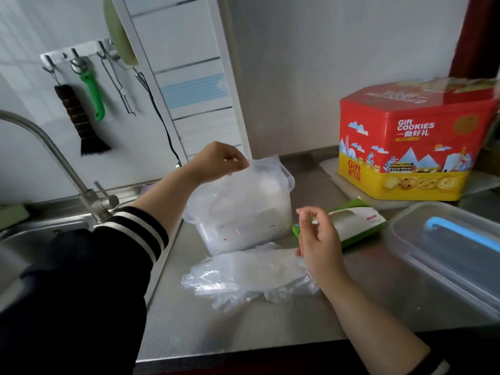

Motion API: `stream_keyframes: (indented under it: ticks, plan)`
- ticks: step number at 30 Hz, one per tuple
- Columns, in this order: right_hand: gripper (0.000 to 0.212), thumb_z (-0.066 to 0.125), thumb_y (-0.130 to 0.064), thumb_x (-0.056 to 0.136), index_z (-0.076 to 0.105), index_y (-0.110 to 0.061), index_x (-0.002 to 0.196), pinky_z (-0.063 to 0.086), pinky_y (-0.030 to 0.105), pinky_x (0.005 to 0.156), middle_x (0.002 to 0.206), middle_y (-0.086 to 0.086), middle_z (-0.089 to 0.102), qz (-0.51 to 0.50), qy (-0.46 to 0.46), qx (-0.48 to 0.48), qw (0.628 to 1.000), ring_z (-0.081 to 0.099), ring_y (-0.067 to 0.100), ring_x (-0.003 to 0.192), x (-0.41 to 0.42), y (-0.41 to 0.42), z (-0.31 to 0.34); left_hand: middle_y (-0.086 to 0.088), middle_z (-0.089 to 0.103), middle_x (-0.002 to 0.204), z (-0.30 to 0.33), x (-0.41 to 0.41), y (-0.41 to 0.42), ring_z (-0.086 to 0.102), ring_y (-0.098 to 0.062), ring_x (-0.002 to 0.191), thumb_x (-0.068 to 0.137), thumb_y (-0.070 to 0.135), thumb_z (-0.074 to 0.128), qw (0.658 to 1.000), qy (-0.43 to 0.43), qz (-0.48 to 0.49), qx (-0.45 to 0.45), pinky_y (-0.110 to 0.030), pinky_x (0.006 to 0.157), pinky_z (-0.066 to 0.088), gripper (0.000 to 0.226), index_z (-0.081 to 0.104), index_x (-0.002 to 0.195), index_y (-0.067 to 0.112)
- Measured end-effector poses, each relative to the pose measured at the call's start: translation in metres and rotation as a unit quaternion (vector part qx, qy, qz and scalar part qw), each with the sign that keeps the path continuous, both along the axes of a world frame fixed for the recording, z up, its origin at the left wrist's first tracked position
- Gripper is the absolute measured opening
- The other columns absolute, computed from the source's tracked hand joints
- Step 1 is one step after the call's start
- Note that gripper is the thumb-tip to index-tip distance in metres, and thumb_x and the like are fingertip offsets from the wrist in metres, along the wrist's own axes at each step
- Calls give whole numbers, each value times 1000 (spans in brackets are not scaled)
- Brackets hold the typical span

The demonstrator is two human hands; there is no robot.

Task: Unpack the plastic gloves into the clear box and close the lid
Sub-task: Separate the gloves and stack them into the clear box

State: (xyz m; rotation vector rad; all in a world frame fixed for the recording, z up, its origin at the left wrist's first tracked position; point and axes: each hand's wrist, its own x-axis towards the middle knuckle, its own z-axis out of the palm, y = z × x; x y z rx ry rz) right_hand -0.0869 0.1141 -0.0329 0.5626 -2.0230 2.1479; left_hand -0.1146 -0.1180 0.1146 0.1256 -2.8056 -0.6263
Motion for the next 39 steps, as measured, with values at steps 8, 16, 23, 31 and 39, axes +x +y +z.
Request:
stream_keyframes:
  ticks: [8,16,23,31,39]
  plan:
    - [38,39,-60,89,56,-29,101,53,49,56,57,-15,53,-18,23,36,999,48,8,51,-6,-2,-8,12,60,92,-23,-28,-21,52,-12,83,83,57,64,973,-6,55,-226,-27,67,37,36,60,110,33]
    - [37,37,-68,87,53,-36,95,49,52,52,54,-14,49,-32,42,37,998,45,13,50,-9,-4,-13,1,55,93,-45,-26,-32,49,-25,94,86,51,62,897,86,-6,-434,-36,85,32,33,54,82,19]
    - [48,35,-68,88,57,-26,96,51,47,56,54,-18,51,-28,37,49,998,46,9,51,-10,-5,-14,6,71,82,-33,-12,-8,62,-19,84,100,56,9,968,-129,83,-197,-34,86,45,73,70,84,19]
    - [24,65,-44,86,62,-22,77,46,30,64,66,-12,60,21,77,197,977,55,7,65,-4,-2,-12,-2,60,129,-20,30,15,49,-27,123,95,62,6,952,-64,100,-283,-46,111,24,77,72,105,24]
    - [22,66,-51,75,64,-31,82,44,26,80,88,-15,56,143,137,308,931,55,8,90,-9,-2,-22,-2,61,71,-77,91,68,55,-22,61,96,33,52,914,266,-170,-254,-31,52,43,33,66,76,11]
